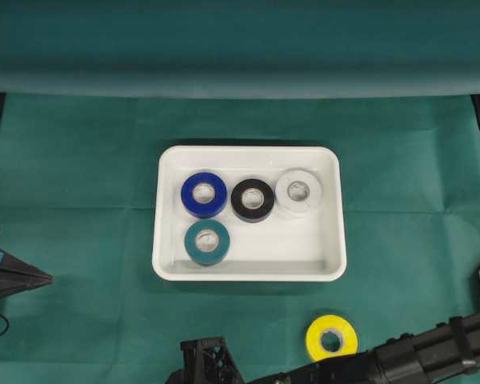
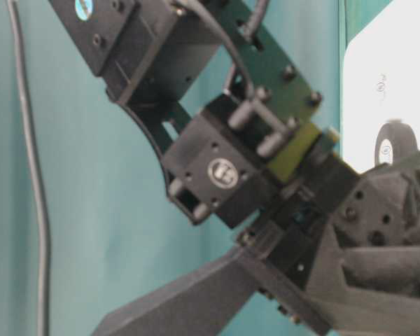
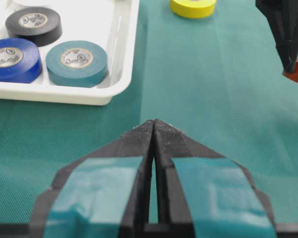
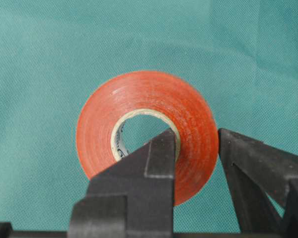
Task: Put the tape into the white case with the right arm.
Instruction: 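Reach the right gripper to the red tape roll at front and grasp it, then carry the red tape into the tray's lower middle and release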
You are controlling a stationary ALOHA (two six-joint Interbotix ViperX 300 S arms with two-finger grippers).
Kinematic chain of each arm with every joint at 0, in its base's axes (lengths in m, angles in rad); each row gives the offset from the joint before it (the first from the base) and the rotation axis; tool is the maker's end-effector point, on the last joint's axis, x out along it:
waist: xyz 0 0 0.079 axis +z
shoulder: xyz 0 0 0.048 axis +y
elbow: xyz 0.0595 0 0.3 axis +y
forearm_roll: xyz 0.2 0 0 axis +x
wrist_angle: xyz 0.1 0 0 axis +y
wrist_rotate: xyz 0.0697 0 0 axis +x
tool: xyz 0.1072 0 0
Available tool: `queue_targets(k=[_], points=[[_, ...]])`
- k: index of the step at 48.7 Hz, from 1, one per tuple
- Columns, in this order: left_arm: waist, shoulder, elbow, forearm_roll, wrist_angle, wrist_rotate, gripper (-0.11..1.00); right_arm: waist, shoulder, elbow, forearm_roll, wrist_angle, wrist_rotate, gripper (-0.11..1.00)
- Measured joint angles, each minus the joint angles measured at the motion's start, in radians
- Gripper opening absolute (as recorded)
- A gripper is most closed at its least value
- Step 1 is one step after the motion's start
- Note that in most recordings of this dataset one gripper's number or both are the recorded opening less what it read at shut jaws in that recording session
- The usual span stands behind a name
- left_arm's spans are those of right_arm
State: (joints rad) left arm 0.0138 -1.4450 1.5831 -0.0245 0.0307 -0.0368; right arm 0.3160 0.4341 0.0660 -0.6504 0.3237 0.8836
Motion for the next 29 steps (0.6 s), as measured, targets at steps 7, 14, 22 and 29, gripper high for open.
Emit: queue_targets(k=[7,14,22,29], points=[[0.000,0.000,0.000,0.000,0.000,0.000,0.00,0.000,0.000,0.000,0.000,0.034,0.000,0.02],[0.000,0.000,0.000,0.000,0.000,0.000,0.00,-0.009,-0.012,0.012,-0.009,0.080,-0.002,0.02],[0.000,0.000,-0.002,0.000,0.000,0.000,0.00,-0.054,-0.060,0.043,-0.026,0.089,-0.002,0.02],[0.000,0.000,0.000,0.000,0.000,0.000,0.00,-0.120,-0.092,0.072,-0.037,0.091,-0.003,0.02]])
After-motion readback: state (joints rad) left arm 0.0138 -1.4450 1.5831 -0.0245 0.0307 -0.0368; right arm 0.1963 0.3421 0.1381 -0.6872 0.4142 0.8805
